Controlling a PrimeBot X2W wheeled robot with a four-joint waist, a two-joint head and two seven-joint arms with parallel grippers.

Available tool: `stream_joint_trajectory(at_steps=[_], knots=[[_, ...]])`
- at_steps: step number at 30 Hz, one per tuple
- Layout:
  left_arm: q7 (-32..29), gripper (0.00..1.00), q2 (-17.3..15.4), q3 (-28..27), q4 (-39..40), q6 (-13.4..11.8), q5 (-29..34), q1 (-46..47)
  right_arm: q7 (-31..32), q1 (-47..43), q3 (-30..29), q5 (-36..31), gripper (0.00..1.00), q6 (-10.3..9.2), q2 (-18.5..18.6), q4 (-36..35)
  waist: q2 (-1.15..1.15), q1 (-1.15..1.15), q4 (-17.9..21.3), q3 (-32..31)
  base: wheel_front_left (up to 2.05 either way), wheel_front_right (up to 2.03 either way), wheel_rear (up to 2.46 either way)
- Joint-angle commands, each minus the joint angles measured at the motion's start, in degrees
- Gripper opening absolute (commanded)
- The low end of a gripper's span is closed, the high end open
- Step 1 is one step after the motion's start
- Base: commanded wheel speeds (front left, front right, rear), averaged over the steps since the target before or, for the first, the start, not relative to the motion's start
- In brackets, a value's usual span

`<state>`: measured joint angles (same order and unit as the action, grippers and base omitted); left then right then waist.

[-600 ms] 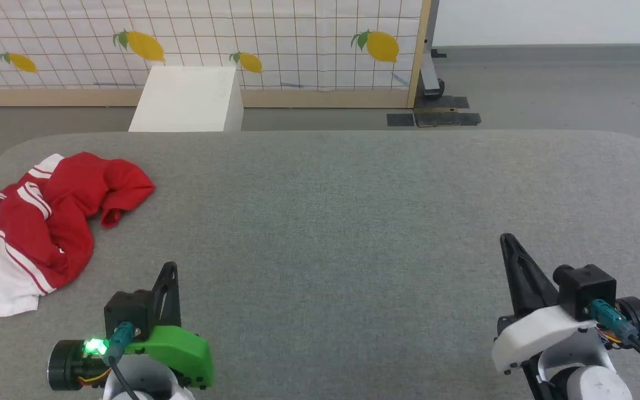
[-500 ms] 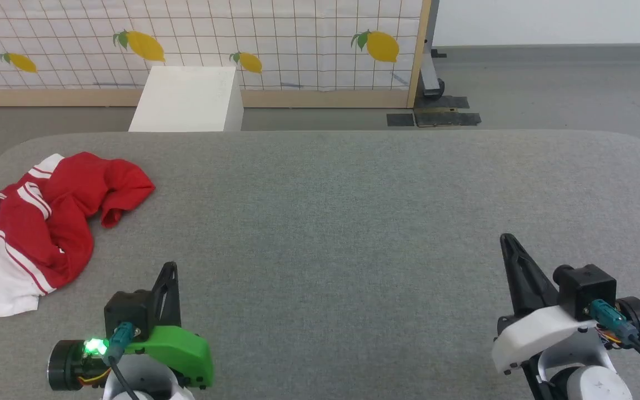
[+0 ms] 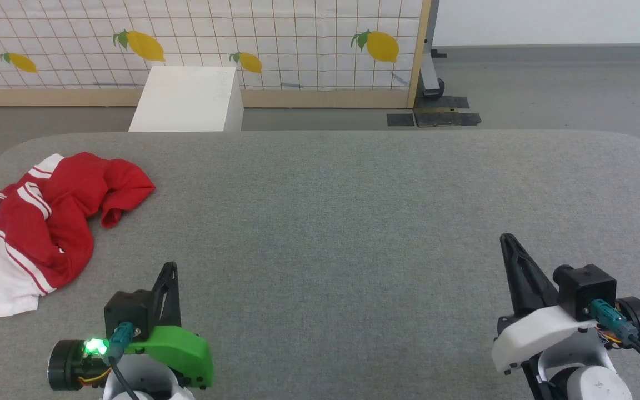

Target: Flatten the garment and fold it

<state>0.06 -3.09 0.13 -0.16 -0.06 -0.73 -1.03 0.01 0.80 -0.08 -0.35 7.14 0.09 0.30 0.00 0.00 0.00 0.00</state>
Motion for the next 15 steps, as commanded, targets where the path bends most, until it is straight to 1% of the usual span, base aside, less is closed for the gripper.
stream_joint_trajectory(at_steps=[1,15], knots=[[-0.1,0.0,0.2,-0.1,0.2,0.1,0.7,1.0,0.0,-0.8,0.1,0.3,0.0,0.35,0.0,-0.3,0.0,0.0,0.0,0.0,0.0,0.0,0.0],[-0.1,0.0,0.2,-0.1,0.2,0.1,0.7,1.0,0.0,-0.8,0.1,0.3,0.0,0.35,0.0,-0.3,0.0,0.0,0.0,0.0,0.0,0.0,0.0]])
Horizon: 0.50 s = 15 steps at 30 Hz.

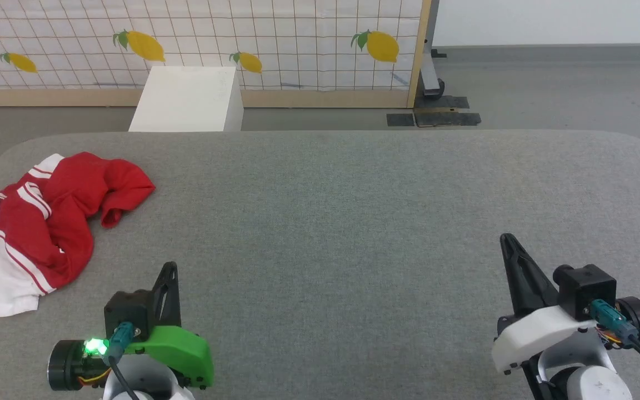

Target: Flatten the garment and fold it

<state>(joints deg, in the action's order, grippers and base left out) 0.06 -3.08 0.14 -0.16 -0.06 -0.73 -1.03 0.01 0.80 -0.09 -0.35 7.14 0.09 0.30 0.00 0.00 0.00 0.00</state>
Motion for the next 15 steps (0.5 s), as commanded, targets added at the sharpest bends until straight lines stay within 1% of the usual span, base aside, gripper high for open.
stream_joint_trajectory(at_steps=[1,15], knots=[[-0.1,0.0,0.2,-0.1,0.2,0.1,0.7,1.0,0.0,-0.8,0.1,0.3,0.0,0.35,0.0,-0.3,0.0,0.0,0.0,0.0,0.0,0.0,0.0],[-0.1,0.0,0.2,-0.1,0.2,0.1,0.7,1.0,0.0,-0.8,0.1,0.3,0.0,0.35,0.0,-0.3,0.0,0.0,0.0,0.0,0.0,0.0,0.0]])
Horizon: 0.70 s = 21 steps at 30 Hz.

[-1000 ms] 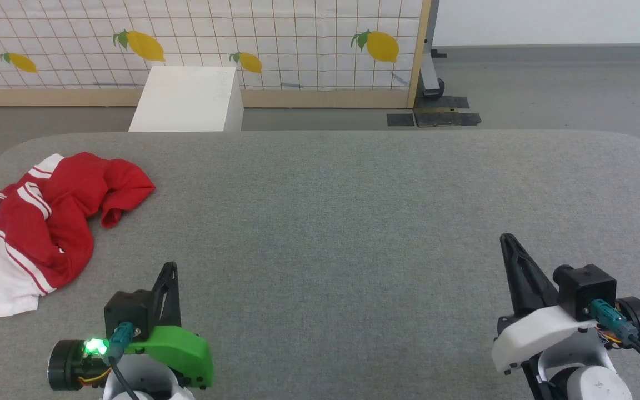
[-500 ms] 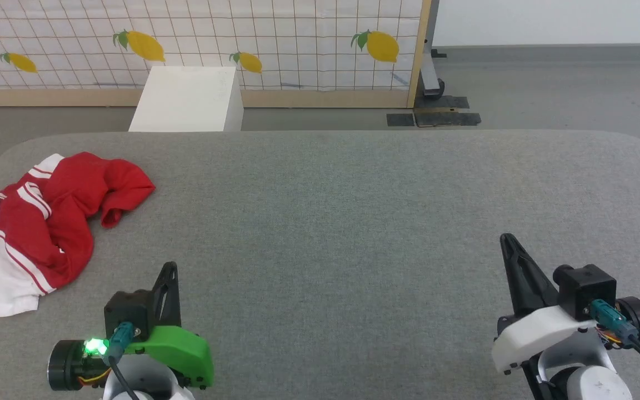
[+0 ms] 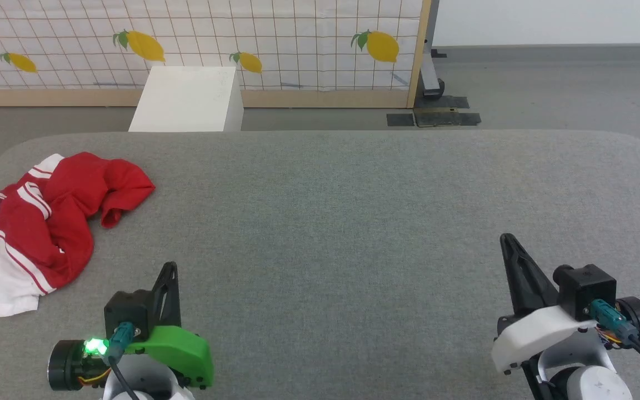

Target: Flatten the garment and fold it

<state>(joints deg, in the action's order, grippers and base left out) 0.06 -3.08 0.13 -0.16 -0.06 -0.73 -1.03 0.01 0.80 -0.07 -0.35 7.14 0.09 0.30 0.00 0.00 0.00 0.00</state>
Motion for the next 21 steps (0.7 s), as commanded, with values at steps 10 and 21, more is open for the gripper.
stream_joint_trajectory(at_steps=[10,21], knots=[[-0.1,0.0,0.2,-0.1,0.2,0.1,0.7,1.0,0.0,-0.8,0.1,0.3,0.0,0.35,0.0,-0.3,0.0,0.0,0.0,0.0,0.0,0.0,0.0],[-0.1,0.0,0.2,-0.1,0.2,0.1,0.7,1.0,0.0,-0.8,0.1,0.3,0.0,0.35,0.0,-0.3,0.0,0.0,0.0,0.0,0.0,0.0,0.0]])
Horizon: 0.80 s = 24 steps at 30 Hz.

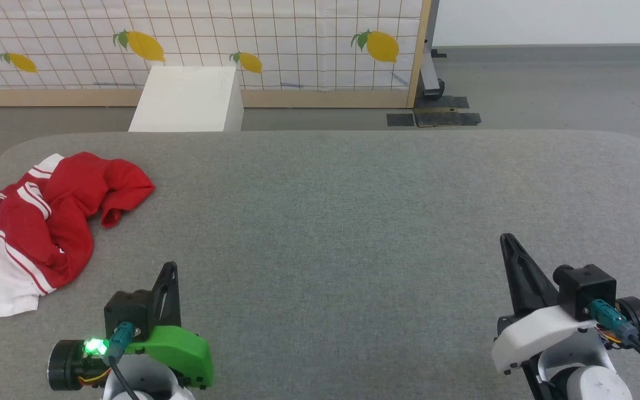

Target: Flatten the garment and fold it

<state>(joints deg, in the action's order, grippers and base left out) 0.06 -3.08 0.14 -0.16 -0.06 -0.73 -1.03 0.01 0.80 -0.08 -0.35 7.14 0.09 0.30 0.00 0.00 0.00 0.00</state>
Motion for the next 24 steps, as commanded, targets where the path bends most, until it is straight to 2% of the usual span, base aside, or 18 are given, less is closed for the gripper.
stream_joint_trajectory(at_steps=[1,24], knots=[[-0.1,0.0,0.2,-0.1,0.2,0.1,0.7,1.0,0.0,-0.8,0.1,0.3,0.0,0.35,0.0,-0.3,0.0,0.0,0.0,0.0,0.0,0.0,0.0],[-0.1,0.0,0.2,-0.1,0.2,0.1,0.7,1.0,0.0,-0.8,0.1,0.3,0.0,0.35,0.0,-0.3,0.0,0.0,0.0,0.0,0.0,0.0,0.0]])
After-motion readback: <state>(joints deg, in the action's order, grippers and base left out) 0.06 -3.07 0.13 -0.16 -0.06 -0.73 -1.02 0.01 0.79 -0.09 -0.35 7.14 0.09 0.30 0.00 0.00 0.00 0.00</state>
